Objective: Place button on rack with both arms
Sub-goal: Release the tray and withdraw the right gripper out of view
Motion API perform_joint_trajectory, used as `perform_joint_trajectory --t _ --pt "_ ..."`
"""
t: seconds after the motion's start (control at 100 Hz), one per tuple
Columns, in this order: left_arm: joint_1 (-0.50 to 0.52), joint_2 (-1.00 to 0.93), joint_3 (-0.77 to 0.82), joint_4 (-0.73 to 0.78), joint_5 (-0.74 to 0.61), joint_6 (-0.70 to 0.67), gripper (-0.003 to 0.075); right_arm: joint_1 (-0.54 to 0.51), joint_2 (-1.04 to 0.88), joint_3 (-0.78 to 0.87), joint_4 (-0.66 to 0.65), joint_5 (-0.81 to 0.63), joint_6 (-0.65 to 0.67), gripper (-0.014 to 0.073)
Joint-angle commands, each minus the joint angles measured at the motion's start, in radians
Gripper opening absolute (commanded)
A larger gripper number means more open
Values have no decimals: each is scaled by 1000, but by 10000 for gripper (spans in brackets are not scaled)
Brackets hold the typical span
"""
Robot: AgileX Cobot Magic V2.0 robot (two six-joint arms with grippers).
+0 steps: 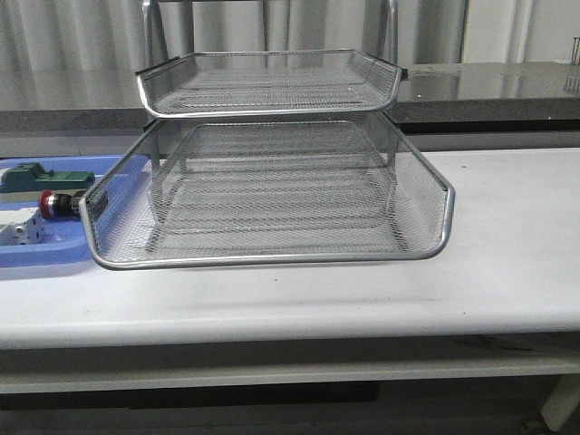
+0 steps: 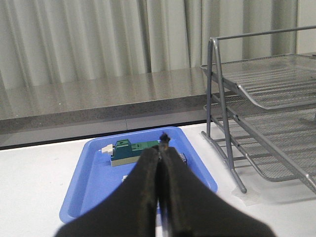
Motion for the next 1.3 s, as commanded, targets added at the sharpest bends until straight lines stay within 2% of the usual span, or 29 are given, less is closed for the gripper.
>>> perform_joint_trajectory --t 0.0,1.02,1.29 --pt "-1 -32 53 -6 -82 -10 -21 -6 4 -35 -19 -55 -2 -76" --pt "-1 -32 39 -6 -94 -10 -21 -6 4 -35 -19 -53 -2 -71" --pt "-1 77 -108 -169 -36 -10 -21 -6 4 -35 -19 -53 -2 -71"
